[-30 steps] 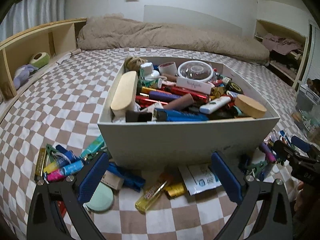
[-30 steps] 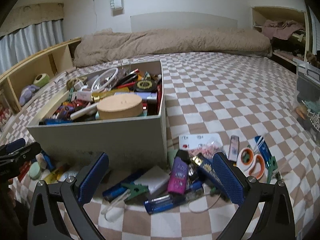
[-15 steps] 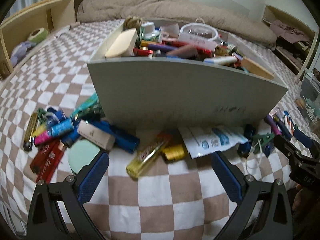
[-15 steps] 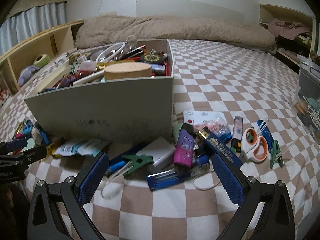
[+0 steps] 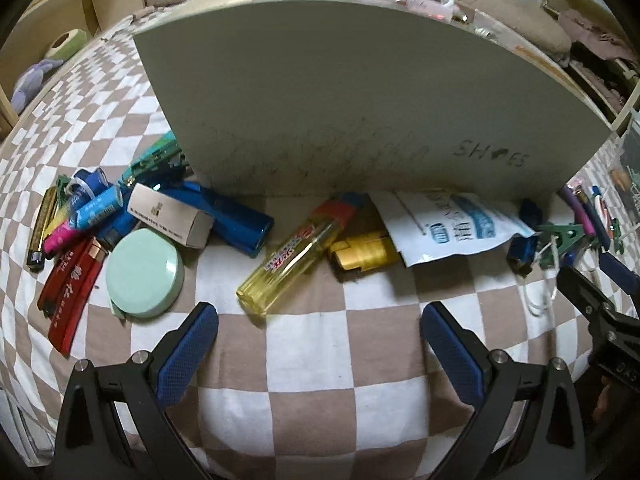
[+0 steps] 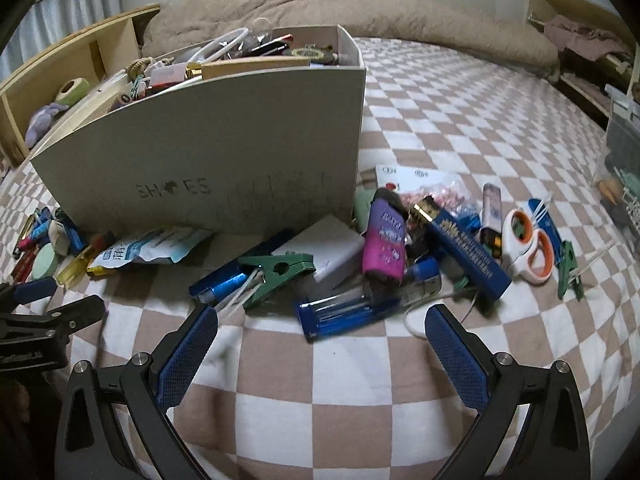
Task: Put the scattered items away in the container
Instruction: 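Move left tool toward yellow lighter while right tool approaches blue transparent lighter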
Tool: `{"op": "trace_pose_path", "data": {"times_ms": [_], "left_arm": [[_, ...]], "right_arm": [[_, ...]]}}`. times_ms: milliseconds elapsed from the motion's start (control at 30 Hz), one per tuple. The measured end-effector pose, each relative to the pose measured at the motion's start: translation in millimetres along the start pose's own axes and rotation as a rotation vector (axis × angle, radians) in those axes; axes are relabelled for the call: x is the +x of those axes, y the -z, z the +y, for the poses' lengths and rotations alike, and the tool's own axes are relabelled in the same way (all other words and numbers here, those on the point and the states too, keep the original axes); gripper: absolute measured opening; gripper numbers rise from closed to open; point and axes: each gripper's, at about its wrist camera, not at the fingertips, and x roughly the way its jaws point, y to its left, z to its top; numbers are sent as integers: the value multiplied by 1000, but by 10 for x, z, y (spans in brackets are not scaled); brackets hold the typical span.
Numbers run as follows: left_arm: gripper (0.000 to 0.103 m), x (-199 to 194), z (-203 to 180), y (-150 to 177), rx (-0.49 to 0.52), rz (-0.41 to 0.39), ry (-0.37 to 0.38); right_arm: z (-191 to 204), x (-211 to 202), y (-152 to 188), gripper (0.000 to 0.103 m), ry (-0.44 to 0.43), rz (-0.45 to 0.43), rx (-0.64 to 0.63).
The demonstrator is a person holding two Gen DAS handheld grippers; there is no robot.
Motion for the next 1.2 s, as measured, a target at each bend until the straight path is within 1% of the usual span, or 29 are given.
{"op": "trace_pose_path", "data": {"times_ms": [100, 300, 433, 533, 600, 700, 867, 967, 1000, 1033, 1167, 1200], "left_arm": [[103, 31, -41, 9, 20, 2, -31], [103, 58, -51, 22, 24, 4, -42], [103, 68, -90, 60, 73, -20, -56], [103, 68, -80, 66, 69, -17, -52], [103, 69, -83, 73, 71, -18, -54], [103, 62, -84, 77, 72, -19, -54], [103, 28, -46, 68, 50, -15, -32], [100, -15, -21, 77, 36, -16, 11], [96, -36, -18, 84, 34, -20, 32], [95, -64, -20, 94, 34, -26, 54], [95, -148, -40, 140, 40, -28, 170], [95, -172, -48, 157, 41, -24, 216]], "right_arm": [[2, 23, 12, 103, 5, 16, 1], [-34, 62, 32, 103, -6, 58, 21], [-67, 63, 42, 103, -59, 83, 34], [-101, 57, 62, 103, -91, 104, 42], [-165, 41, 72, 103, -123, 108, 73], [-264, 28, 72, 103, -178, 114, 118], [-397, 50, 21, 103, -280, 153, 158], [-469, 76, -21, 103, -334, 164, 183], [-486, 88, -40, 103, -341, 166, 188], [-500, 100, -65, 103, -342, 164, 192], [-496, 121, -116, 103, -320, 142, 195], [-513, 125, -120, 103, -324, 137, 202]]}}
